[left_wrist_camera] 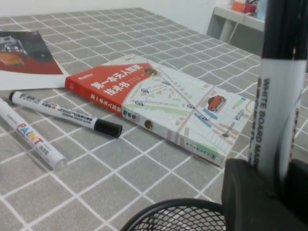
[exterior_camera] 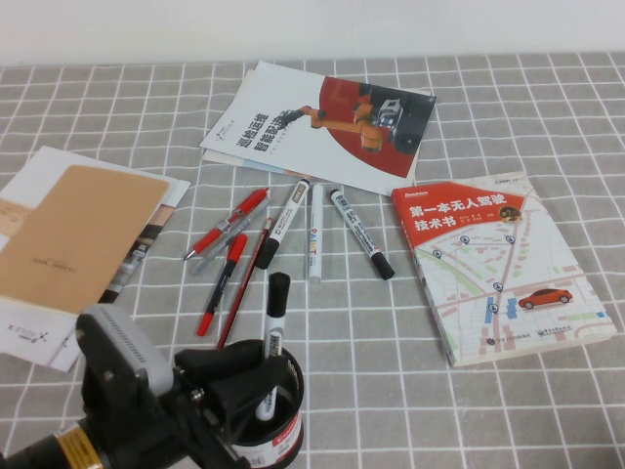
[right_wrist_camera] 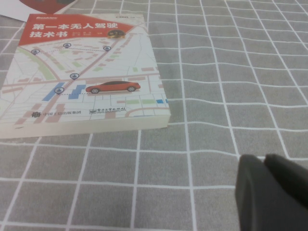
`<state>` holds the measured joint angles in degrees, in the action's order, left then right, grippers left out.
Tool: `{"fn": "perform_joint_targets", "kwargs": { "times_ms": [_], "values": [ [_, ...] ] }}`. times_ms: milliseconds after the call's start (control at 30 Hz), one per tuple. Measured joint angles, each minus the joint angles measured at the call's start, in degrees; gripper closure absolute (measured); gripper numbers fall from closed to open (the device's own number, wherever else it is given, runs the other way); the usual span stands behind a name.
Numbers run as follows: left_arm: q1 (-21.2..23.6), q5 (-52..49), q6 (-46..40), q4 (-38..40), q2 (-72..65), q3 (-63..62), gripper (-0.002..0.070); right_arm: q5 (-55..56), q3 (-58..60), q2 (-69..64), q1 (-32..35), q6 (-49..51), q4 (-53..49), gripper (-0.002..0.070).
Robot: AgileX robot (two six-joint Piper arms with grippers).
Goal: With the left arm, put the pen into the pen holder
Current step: Place the pen onto the pen holder
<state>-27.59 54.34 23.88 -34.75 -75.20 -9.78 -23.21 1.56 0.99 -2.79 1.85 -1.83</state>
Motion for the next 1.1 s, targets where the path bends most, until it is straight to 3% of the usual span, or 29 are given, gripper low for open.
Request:
{"fn": "perform_joint_targets", "kwargs": {
  "times_ms": [267, 600, 733, 833, 967, 1100],
  "values": [
    [0.0, 0.7, -0.5, 0.3, -2.2, 0.1, 0.0543, 0.0, 0.0, 0.0, 0.0, 0.0, 0.0, 0.0692],
    [0.0, 0.7, -0.7, 1.2, -2.2, 0.1, 0.0382, 0.0, 0.0, 0.0, 0.0, 0.0, 0.0, 0.0691],
    [0.0, 0.7, -0.7, 1.8, -2.2, 0.1, 0.0361, 0.0, 0.0, 0.0, 0.0, 0.0, 0.0, 0.0691],
    [0.0, 0.7, 0.1, 1.8, -0.8, 0.1, 0.0400, 0.0, 0.0, 0.0, 0.0, 0.0, 0.0, 0.0691],
    [0.0, -1.2, 5.2, 1.8, 5.5, 0.1, 0.0582, 0.0, 0.0, 0.0, 0.0, 0.0, 0.0, 0.0691],
    [0.0, -7.9, 10.4, 1.8, 14.3, 0.1, 0.0655, 0.0, 0.0, 0.0, 0.0, 0.0, 0.0, 0.0691]
  ]
}}
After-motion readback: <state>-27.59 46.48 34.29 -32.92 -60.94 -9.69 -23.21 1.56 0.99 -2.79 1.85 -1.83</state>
